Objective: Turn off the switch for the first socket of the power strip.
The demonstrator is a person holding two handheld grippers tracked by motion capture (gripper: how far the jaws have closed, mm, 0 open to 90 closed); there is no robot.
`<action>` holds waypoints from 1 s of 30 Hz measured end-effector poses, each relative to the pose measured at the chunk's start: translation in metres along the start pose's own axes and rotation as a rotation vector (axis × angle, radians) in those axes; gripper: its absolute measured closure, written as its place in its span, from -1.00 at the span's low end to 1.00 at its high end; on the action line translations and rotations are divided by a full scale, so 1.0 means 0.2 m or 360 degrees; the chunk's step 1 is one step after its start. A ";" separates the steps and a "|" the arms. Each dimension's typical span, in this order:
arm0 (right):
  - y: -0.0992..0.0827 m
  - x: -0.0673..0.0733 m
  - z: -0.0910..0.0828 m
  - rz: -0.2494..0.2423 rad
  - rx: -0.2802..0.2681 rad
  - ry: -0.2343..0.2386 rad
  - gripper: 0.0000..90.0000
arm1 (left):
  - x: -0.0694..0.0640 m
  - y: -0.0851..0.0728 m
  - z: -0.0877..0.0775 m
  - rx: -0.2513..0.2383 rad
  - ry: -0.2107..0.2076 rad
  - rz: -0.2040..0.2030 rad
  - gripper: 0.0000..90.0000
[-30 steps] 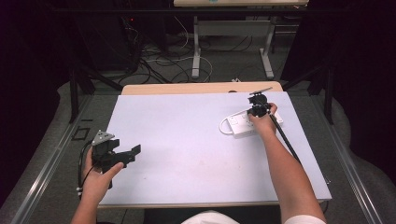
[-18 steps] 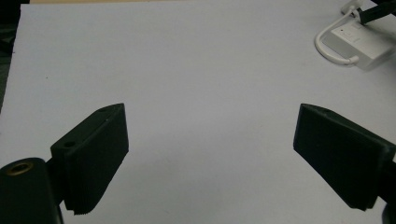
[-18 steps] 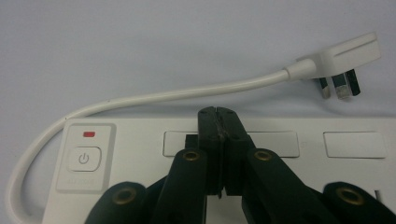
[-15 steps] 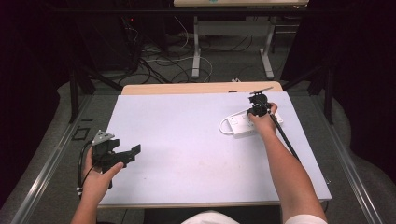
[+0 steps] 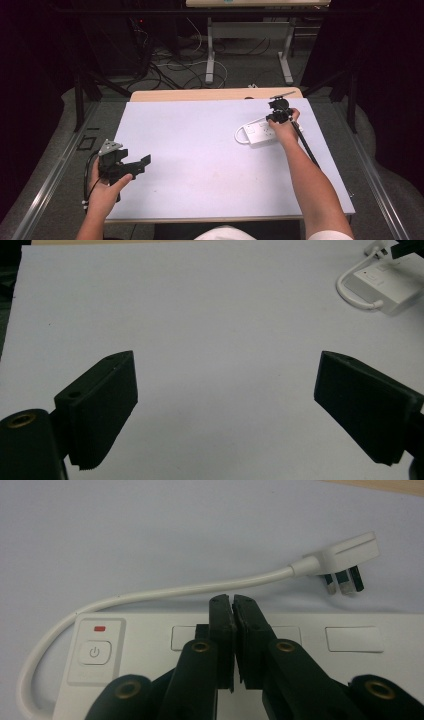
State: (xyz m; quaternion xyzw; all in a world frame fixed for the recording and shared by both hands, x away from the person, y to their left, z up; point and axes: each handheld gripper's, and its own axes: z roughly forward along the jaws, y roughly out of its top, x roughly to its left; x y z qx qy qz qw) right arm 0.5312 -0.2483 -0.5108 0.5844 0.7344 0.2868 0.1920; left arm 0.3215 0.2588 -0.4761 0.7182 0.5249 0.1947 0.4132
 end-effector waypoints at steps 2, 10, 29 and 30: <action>0.00 -0.01 -0.01 -0.0017 -0.0003 0.0006 0.94 | 0.00 0.00 0.00 -0.0001 0.0000 -0.0001 -0.77; 0.01 -0.01 -0.03 -0.0033 -0.0004 0.0009 0.86 | 0.00 0.00 0.00 0.0000 0.0000 0.0000 -0.77; 0.02 0.00 -0.06 -0.0050 -0.0015 0.0041 0.59 | 0.00 0.00 0.01 0.0009 0.0003 -0.0005 -0.77; 0.02 0.00 -0.06 -0.0072 -0.0018 0.0051 0.55 | 0.00 0.00 0.01 0.0008 0.0004 -0.0009 -0.77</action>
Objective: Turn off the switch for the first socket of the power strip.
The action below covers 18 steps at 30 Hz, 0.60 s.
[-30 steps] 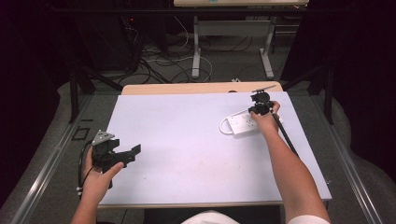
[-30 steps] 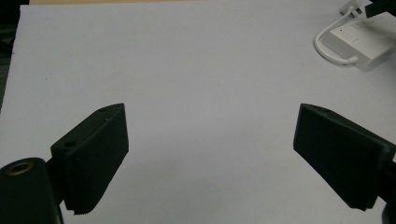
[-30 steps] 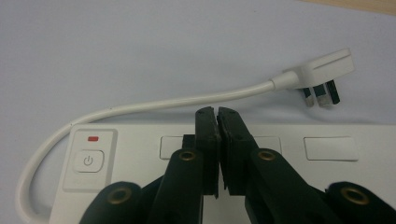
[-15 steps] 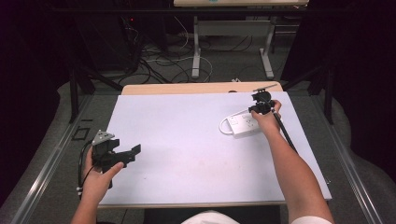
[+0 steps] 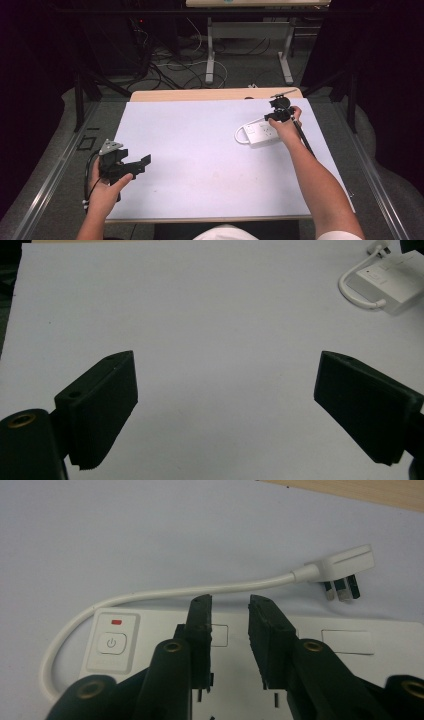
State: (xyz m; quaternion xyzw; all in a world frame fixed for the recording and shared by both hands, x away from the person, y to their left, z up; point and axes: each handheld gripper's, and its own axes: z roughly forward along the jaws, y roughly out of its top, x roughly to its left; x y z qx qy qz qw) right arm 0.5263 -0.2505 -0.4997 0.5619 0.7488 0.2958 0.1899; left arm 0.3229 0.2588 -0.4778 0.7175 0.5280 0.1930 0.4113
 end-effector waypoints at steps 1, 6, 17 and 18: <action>0.00 0.00 0.00 0.0000 0.0006 0.0009 0.51 | 0.00 0.00 0.00 0.0002 0.0000 -0.0002 -0.77; 0.00 0.01 -0.02 0.0004 0.0000 0.0012 0.36 | 0.00 0.00 0.00 0.0007 0.0003 -0.0001 -0.77; -0.01 0.06 -0.04 -0.0024 -0.0003 -0.0024 -0.15 | 0.00 -0.01 0.00 0.0004 0.0002 -0.0004 -0.77; -0.01 0.07 -0.04 -0.0018 -0.0016 -0.0030 -0.21 | 0.00 -0.01 0.00 0.0002 0.0000 -0.0002 -0.77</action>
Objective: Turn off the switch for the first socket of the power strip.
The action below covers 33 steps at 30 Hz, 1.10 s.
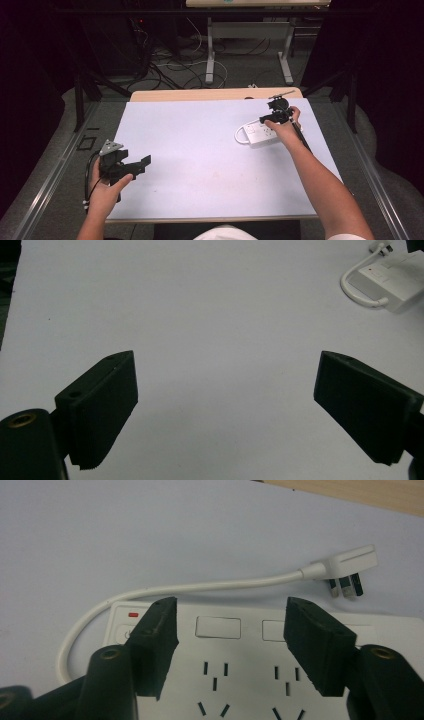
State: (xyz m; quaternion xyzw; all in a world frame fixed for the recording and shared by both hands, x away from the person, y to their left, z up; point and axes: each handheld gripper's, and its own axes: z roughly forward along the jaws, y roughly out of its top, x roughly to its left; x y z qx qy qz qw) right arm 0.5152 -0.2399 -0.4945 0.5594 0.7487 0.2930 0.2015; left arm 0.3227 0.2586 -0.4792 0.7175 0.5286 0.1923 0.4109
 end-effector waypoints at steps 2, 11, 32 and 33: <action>0.00 0.02 -0.01 -0.0017 -0.0002 -0.0004 -0.34 | 0.00 0.00 0.00 -0.0004 0.0000 0.0006 -0.77; -0.02 0.08 -0.07 -0.0069 0.0016 0.0026 -0.66 | -0.01 0.01 -0.01 -0.0007 -0.0003 0.0012 -0.77; -0.10 0.13 -0.29 -0.0189 0.0078 0.0057 -1.00 | -0.01 0.01 -0.03 -0.0022 0.0001 0.0011 -0.77; -0.10 0.13 -0.31 -0.0195 0.0074 0.0062 -1.00 | -0.01 0.01 -0.03 -0.0027 0.0002 0.0009 -0.77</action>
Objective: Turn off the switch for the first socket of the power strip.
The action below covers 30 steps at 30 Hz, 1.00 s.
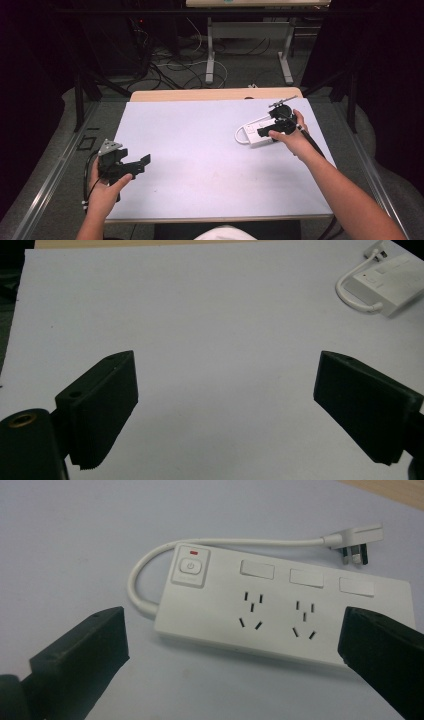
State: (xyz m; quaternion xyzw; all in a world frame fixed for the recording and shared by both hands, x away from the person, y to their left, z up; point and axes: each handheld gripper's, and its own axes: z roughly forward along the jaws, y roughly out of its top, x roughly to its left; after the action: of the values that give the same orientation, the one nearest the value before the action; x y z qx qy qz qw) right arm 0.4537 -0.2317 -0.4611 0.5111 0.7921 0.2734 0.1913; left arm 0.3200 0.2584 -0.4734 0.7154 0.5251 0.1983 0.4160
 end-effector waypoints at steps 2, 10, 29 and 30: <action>-0.01 0.02 -0.03 -0.0015 -0.0017 0.0015 -1.00 | 0.00 0.00 0.00 -0.0006 -0.0001 0.0000 -0.77; -0.06 0.08 -0.14 -0.0045 -0.0074 0.0080 -1.00 | 0.00 0.00 -0.01 -0.0007 0.0002 0.0002 -0.77; -0.23 0.12 -0.33 -0.0055 -0.0202 0.0161 -1.00 | -0.01 0.00 -0.01 -0.0007 0.0000 0.0009 -0.76; -0.25 0.12 -0.33 -0.0056 -0.0211 0.0165 -1.00 | -0.01 0.00 -0.01 -0.0007 0.0000 0.0009 -0.76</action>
State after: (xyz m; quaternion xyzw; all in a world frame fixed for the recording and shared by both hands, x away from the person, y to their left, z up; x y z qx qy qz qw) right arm 0.3704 -0.2418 -0.4407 0.4685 0.7900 0.3479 0.1882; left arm 0.3182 0.2584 -0.4709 0.7160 0.5226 0.2006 0.4171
